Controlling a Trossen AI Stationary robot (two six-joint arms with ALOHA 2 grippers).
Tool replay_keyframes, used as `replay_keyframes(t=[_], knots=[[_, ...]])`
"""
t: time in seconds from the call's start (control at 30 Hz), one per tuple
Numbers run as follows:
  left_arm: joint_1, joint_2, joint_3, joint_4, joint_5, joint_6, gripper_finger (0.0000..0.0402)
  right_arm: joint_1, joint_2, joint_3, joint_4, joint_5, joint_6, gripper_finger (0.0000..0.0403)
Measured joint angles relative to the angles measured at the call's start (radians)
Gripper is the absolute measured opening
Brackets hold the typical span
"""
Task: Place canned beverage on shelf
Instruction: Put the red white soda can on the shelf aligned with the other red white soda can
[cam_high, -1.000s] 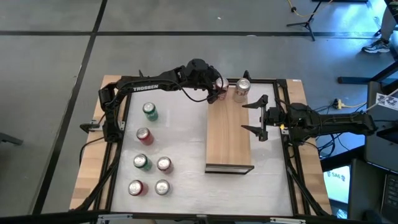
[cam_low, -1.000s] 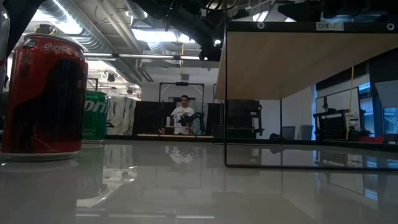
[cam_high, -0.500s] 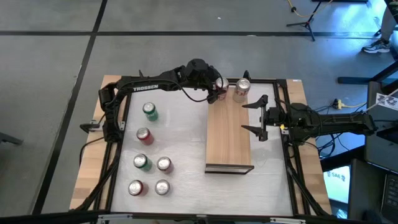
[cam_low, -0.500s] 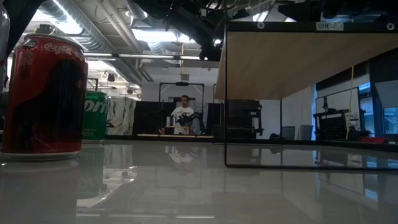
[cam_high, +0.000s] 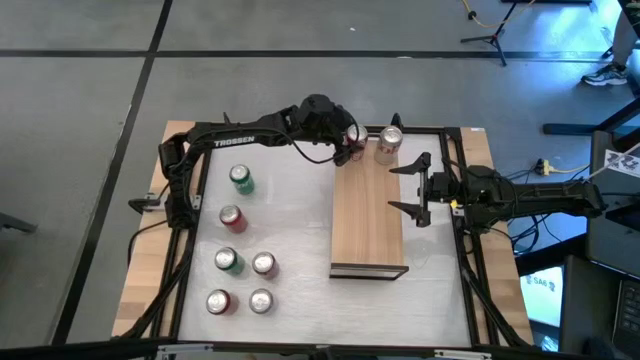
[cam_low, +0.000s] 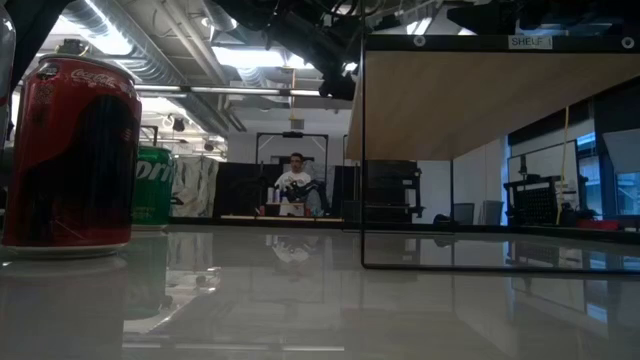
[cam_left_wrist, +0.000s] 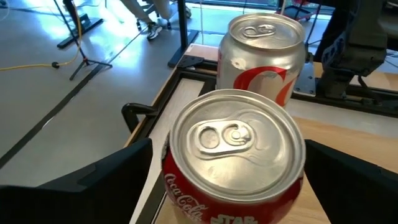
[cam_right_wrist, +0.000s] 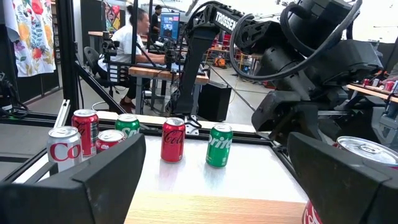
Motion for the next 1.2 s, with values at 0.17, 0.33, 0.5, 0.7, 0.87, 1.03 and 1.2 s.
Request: replay_keyframes(t=[0.17,0.33,0.5,0.7,0.87,1.03,1.2], knots=[[0.000,-0.029,0.000,-0.004,-0.002,0.006,0.0396,0.000,0.000,0.000,0.000,0.000,0.000,0.0386],[0.000,-0.074,0.000,-0.007,-0.001,0.006,0.0396,0.000,0.000,0.000,0.000,0.000,0.000,0.0386],[0.000,-0.131,0.000,-0.027,-0.001,0.006,0.0396,0.000,0.000,0.000,0.001,0.000,0.000,0.0386],[-0.002,-0.231,0.000,-0.212,-0.004,0.001,0.0396,0.000,0.000,0.000,0.000,-0.008,0.000,0.0386],[-0.014,-0.334,0.000,-0.452,-0.033,-0.074,0.0396,0.000,0.000,0.000,0.000,-0.008,0.000,0.0386],[-0.057,-0.412,0.000,-0.675,-0.032,-0.184,0.0396,0.000,0.000,0.000,0.001,-0.008,0.000,0.0386],[-0.128,-0.440,0.000,-0.891,-0.068,-0.319,0.0396,0.000,0.000,0.000,0.001,-0.008,0.000,0.0386]])
